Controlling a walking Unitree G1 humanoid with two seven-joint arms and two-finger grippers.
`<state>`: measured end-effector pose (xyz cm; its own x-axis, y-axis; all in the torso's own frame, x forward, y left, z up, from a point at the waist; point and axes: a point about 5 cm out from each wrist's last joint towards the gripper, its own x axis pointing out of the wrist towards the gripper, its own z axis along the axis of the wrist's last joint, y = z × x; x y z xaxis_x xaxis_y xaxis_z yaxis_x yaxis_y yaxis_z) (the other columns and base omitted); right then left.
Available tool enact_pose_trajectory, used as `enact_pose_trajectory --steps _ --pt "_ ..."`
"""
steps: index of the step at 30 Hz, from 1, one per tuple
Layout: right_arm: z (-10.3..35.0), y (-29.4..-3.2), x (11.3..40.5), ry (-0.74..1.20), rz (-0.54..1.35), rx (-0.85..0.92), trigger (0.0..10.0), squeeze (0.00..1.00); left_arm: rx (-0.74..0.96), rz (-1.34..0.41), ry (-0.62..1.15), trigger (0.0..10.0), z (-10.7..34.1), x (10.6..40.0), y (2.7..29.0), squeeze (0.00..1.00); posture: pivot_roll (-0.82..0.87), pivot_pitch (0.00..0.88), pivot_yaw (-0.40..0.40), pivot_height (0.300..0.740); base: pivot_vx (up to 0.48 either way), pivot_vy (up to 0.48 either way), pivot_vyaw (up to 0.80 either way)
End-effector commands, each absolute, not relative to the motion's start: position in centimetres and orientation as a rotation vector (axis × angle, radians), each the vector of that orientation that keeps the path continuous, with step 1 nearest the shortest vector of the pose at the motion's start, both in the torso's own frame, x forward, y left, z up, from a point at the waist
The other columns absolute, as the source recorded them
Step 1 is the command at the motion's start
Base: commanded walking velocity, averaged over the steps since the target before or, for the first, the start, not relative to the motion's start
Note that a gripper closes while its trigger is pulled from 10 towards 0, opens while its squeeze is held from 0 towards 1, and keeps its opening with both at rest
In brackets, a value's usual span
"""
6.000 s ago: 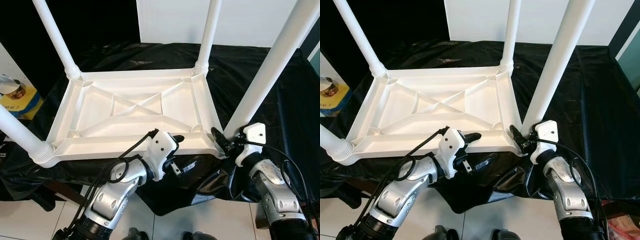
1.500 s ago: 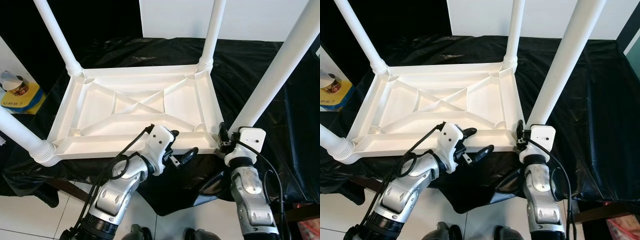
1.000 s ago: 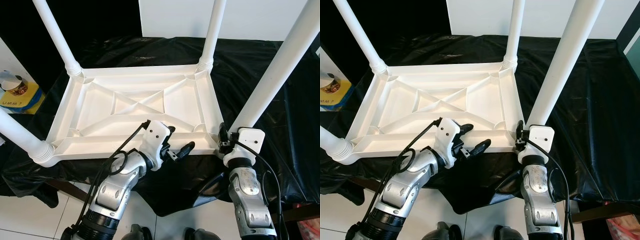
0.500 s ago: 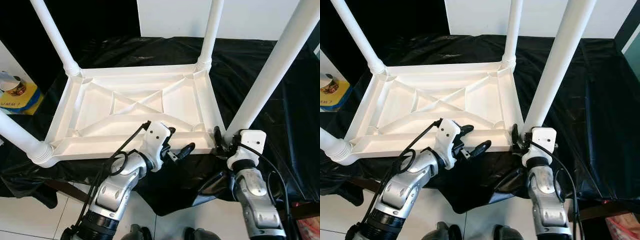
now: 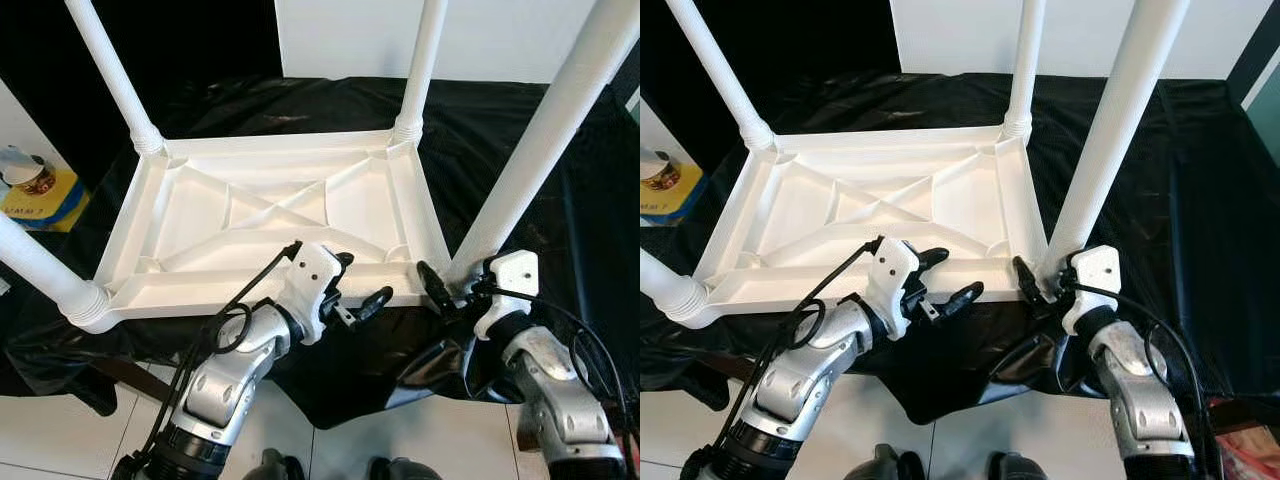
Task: Building children table
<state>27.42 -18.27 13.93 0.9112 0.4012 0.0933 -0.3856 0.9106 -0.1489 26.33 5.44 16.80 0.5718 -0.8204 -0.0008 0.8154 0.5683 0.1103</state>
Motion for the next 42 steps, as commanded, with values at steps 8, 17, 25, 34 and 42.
enact_pose_trajectory --steps 8,17,25,34,42 --pt "12.9 -18.2 27.9 -0.087 0.460 -0.168 2.2 0.00 0.118 -1.091 -0.031 10.0 16.5 25.6 5.0 0.00 -0.07 0.091 0.033 0.740 0.000 0.000 0.00" --pt "12.3 -19.4 28.3 -0.061 0.376 -0.166 10.0 0.00 0.115 -1.103 -0.019 10.0 16.5 25.5 5.0 0.00 -0.07 0.100 0.036 0.740 0.000 0.000 0.00" --pt "11.8 -19.8 28.8 -0.032 0.185 -0.129 10.0 0.00 0.119 -1.105 -0.016 10.0 16.4 25.6 4.8 0.00 -0.08 0.093 0.029 0.740 0.000 0.000 0.00" --pt "11.1 -19.3 28.4 -0.007 0.009 -0.049 10.0 0.00 0.109 -1.097 -0.021 10.0 16.5 25.6 4.7 0.00 -0.08 0.092 0.022 0.740 0.000 0.000 0.00" --pt "10.4 -18.1 27.7 0.007 -0.181 0.032 10.0 0.00 0.102 -1.087 -0.015 10.0 16.5 25.6 5.0 0.00 -0.08 0.098 0.033 0.740 0.000 0.000 0.00"
